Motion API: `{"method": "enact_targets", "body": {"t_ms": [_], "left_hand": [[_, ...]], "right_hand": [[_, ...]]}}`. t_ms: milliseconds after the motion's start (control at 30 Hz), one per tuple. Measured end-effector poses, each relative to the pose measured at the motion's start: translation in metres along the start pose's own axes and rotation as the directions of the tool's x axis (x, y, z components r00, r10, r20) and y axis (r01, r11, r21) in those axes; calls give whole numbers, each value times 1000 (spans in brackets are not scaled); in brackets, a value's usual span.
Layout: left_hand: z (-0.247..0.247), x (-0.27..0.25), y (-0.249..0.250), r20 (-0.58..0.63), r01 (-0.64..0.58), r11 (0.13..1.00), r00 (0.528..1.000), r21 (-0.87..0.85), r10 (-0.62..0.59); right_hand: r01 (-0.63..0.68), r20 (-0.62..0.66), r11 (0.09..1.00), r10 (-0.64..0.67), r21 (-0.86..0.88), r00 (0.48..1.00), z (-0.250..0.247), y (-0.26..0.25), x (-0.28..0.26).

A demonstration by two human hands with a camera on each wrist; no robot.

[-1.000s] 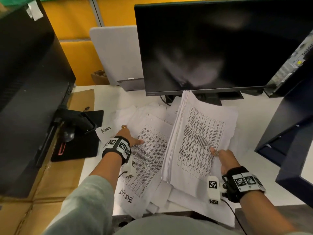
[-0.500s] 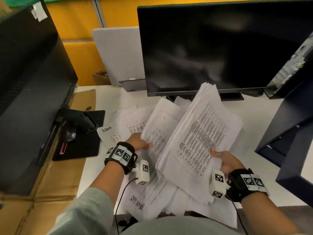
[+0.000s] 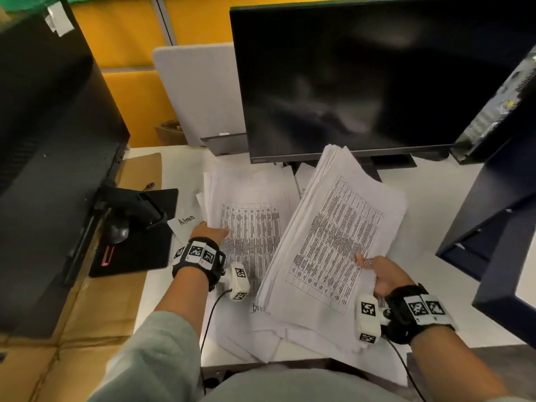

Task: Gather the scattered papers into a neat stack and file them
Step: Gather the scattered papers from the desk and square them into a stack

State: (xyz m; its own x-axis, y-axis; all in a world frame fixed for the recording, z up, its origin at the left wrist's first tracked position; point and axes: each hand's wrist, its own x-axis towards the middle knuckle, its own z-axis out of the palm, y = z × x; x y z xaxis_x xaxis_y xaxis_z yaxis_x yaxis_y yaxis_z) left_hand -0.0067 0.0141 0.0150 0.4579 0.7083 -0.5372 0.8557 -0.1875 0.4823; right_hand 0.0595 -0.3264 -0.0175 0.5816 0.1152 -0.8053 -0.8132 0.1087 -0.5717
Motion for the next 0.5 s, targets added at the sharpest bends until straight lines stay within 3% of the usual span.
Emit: {"method": "enact_targets", "body": {"t_ms": [100,200,333,433,500], "left_hand": [[-3,-6,-2,23,-76,990,997,-116,79],[-12,-14,-6,23,-59,982,998,-177,64],[-36,-31,-14,107,-9,1000,994,-15,10],[-54,-51,-10,102,-158,986,981,-54,163],[-66,-67,-2,18,-300,950,953,-84,302]], "right_hand": [[-6,-10,1000,6,6,1000,3,1,2],[-24,-28,997,22,-69,999,6,-6,-1],[3,-45,977,-13,-213,999,10,-7,-1],[77,17,965,-76,-251,997,24,-8,-13],[179,105,971,-164,-157,981,36,-11,-29]]}}
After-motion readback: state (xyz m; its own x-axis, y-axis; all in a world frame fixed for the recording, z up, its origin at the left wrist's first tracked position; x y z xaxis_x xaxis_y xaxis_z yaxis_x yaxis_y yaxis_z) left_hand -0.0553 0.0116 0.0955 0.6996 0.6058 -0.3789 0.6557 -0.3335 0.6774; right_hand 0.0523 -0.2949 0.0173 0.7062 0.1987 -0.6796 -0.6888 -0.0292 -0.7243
